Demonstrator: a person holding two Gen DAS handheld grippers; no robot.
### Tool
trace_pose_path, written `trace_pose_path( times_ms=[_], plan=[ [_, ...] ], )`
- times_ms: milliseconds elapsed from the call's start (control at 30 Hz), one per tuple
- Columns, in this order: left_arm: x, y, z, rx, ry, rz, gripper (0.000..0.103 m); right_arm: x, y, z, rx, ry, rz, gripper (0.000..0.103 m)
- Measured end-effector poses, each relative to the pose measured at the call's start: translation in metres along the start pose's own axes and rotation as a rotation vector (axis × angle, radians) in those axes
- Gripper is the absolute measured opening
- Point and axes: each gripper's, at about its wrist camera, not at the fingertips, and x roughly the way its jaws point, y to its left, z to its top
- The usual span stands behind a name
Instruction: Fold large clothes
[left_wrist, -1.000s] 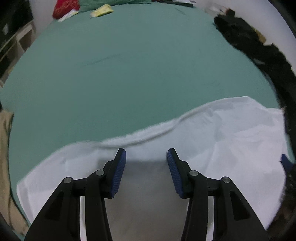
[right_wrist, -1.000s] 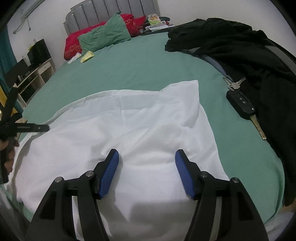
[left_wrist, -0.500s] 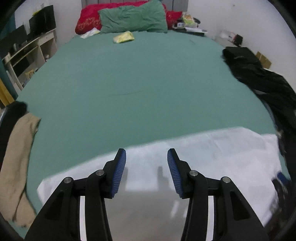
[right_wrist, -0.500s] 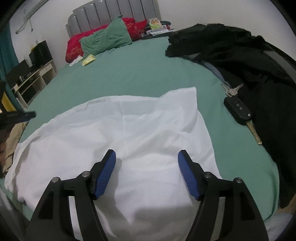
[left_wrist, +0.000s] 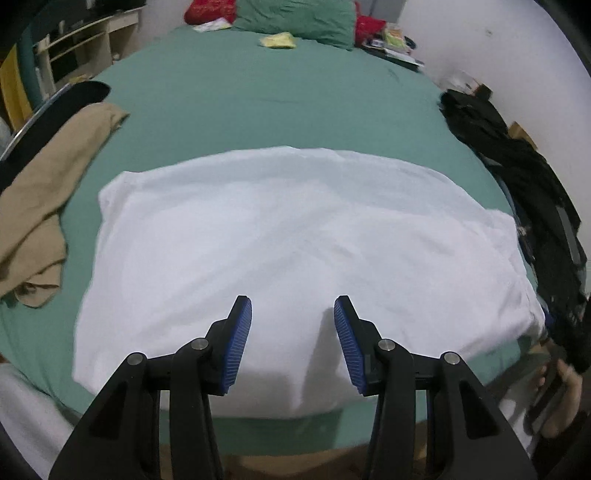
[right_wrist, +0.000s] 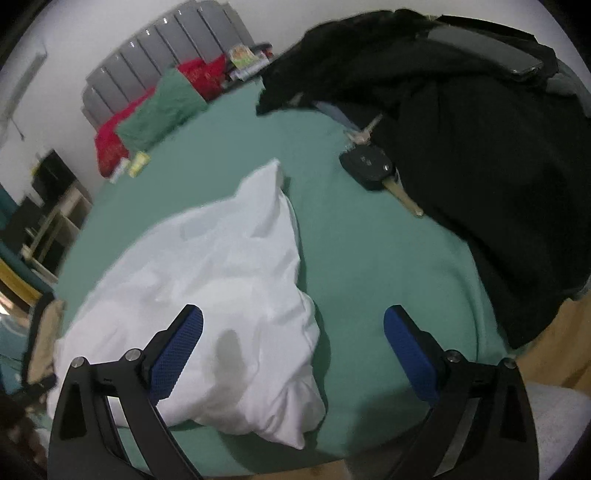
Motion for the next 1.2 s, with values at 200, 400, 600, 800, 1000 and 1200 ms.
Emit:
trace_pose_path(
  times_ms=[200, 400, 600, 800, 1000, 1200],
  plan=[
    [0.005, -0.054, -0.003, 0.096, -0.022, -0.093, 0.049, 0.020, 0.016, -0.004, 0.004, 0.061, 0.111, 0.098],
    [0.025, -0.093, 0.002, 0.165, -0.030, -0.110, 0.049, 0.038, 0.040, -0.011, -0.033, 0.093, 0.156, 0.101],
    [0.065, -0.092, -0.004, 0.195, 0.012, -0.078, 0.049, 0.049, 0.061, -0.015, -0.044, 0.123, 0.267, 0.102],
    [0.066, -0.099, -0.008, 0.200, -0.015, -0.052, 0.049, 0.068, 0.103, -0.030, -0.045, 0.201, 0.508, 0.086],
    [0.067, -0.094, -0.009, 0.214, -0.029, -0.059, 0.049, 0.071, 0.133, -0.029, -0.108, 0.213, 0.546, 0.025],
    [0.060, -0.083, 0.003, 0.223, 0.019, -0.150, 0.049, 0.048, 0.183, -0.024, -0.230, 0.182, 0.482, 0.023]
  ],
)
